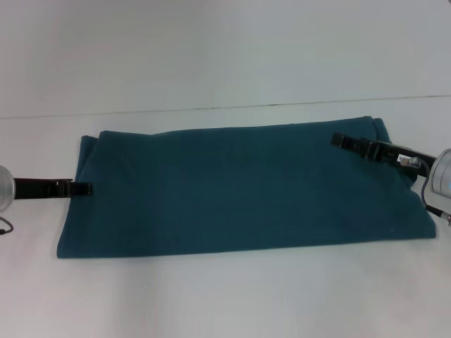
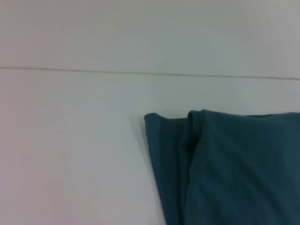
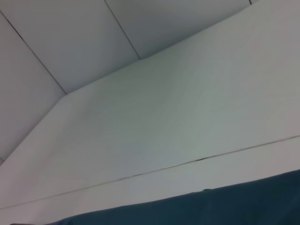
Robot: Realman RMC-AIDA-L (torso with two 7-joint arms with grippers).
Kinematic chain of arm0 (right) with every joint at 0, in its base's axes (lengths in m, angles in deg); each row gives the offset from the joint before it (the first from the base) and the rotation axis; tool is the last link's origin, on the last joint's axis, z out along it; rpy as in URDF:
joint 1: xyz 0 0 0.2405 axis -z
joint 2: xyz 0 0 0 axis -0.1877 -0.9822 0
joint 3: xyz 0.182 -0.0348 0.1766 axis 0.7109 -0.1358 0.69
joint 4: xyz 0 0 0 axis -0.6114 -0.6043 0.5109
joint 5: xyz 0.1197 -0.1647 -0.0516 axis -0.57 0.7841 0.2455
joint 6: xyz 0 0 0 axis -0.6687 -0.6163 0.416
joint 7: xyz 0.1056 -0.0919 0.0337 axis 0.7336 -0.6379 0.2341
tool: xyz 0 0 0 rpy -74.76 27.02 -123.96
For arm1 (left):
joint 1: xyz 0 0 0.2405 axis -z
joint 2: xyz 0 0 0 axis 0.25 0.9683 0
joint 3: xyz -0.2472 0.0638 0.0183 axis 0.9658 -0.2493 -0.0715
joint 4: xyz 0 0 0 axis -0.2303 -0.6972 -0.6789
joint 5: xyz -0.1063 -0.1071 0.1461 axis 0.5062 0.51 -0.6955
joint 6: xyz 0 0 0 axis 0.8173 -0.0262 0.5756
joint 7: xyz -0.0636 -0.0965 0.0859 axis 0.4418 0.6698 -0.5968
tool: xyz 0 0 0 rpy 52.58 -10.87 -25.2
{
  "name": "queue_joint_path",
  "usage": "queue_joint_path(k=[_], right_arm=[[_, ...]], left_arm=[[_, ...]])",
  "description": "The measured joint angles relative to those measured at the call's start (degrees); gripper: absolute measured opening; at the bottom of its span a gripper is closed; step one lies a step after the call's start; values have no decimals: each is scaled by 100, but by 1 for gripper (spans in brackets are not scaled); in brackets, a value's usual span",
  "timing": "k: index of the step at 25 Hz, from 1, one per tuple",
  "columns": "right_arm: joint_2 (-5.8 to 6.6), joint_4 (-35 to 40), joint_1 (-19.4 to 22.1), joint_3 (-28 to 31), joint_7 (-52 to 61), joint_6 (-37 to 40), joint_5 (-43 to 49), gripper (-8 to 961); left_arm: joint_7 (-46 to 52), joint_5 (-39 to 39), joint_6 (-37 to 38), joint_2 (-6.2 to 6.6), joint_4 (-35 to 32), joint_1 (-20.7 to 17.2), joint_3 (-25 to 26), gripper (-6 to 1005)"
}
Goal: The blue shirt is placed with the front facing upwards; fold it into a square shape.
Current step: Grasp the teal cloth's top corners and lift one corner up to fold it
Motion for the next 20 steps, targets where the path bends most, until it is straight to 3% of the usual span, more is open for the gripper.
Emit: queue_joint_path(k=[10, 16, 20], right_arm=[[7, -6, -23, -1, 43, -13, 6, 752], [10, 20, -47, -64, 90, -31, 8, 747], [10, 27, -53, -79, 110, -47, 8, 744]], left_arm=[[4, -14, -193, 67, 334, 126, -18, 695], [4, -15, -185, 207, 835, 345, 18, 687], [4, -14, -190, 225, 898, 385, 12, 683]])
